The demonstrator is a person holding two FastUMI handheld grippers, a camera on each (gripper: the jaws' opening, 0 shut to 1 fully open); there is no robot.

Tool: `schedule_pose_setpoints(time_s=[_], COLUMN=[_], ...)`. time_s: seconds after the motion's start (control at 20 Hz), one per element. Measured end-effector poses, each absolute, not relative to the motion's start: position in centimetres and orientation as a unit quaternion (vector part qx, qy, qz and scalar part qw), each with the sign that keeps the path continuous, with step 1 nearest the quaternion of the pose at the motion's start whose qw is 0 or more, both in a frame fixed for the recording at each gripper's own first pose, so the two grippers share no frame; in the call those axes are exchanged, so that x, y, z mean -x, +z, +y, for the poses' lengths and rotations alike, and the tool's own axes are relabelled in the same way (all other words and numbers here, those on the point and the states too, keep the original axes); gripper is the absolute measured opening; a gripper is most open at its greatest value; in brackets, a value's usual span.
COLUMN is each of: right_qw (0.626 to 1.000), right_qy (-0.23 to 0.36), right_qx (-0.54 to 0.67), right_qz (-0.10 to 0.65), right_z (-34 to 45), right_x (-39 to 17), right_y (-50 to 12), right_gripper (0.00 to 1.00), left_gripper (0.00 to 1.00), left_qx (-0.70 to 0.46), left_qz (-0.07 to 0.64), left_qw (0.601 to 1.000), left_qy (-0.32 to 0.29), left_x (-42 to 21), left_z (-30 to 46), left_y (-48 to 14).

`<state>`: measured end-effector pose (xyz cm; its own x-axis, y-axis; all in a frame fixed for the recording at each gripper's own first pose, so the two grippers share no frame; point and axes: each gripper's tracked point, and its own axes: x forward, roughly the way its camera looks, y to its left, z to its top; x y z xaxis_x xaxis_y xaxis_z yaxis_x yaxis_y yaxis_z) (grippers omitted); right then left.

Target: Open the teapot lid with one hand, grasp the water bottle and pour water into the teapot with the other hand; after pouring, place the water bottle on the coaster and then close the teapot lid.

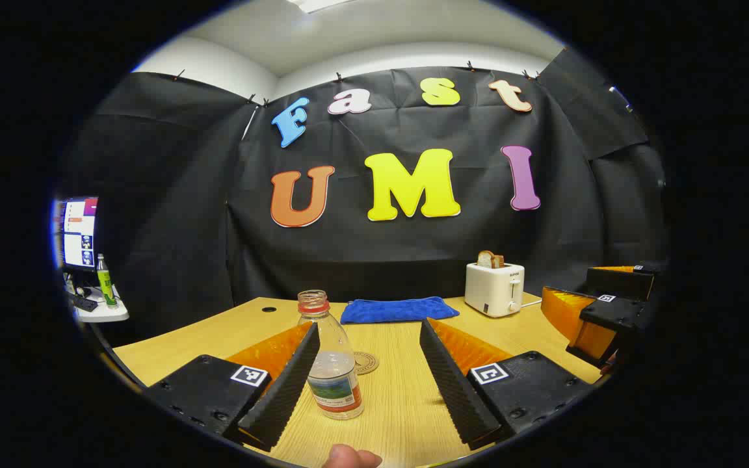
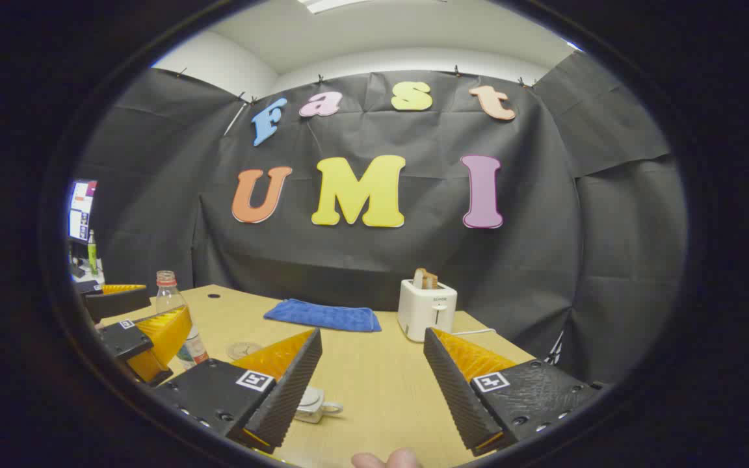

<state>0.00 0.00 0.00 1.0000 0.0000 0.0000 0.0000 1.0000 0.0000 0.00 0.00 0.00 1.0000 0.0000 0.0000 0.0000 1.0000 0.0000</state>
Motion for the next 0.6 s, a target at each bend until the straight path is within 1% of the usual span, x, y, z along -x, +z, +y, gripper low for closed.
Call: schedule_pose_setpoints(time_s=[0.05,0.1,0.15,0.2,0.45,0.5,0.55,0.6], right_qw=[1.0,1.0,1.0,1.0,1.0,1.0,1.0,1.0], right_qy=[0.001,0.002,0.004,0.004,0.006,0.006,0.007,0.008], right_qx=[0.0,-0.001,-0.001,-0.003,-0.007,-0.007,-0.007,-0.007], right_qz=[0.001,0.0,0.0,0.0,-0.001,0.0,0.0,0.0], right_z=[0.05,0.16,0.26,0.27,0.41,0.44,0.47,0.55], right_x=[0.01,0.01,0.04,0.06,0.11,0.14,0.17,0.24], right_y=[0.04,0.07,0.09,0.06,0.22,0.16,0.14,0.05], right_gripper=[0.97,0.95,0.95,0.97,0.97,0.95,0.97,0.95], left_gripper=[0.97,0.97,0.97,0.97,0.97,0.97,0.97,0.97], left_qx=[-0.001,-0.001,-0.002,-0.001,-0.004,-0.004,-0.005,-0.005], left_qz=[0.001,0.0,0.0,0.0,-0.005,-0.004,-0.003,-0.002], left_qw=[1.0,1.0,1.0,1.0,1.0,1.0,1.0,1.0], left_qy=[0.0,0.0,0.001,0.001,0.005,0.005,0.004,0.004], left_x=[-0.03,0.04,-0.01,-0.01,0.08,0.17,0.12,0.26], left_z=[0.05,0.04,0.05,0.18,0.34,0.33,0.25,0.29], left_y=[-0.08,0.02,0.1,0.12,0.44,0.37,0.35,0.26])
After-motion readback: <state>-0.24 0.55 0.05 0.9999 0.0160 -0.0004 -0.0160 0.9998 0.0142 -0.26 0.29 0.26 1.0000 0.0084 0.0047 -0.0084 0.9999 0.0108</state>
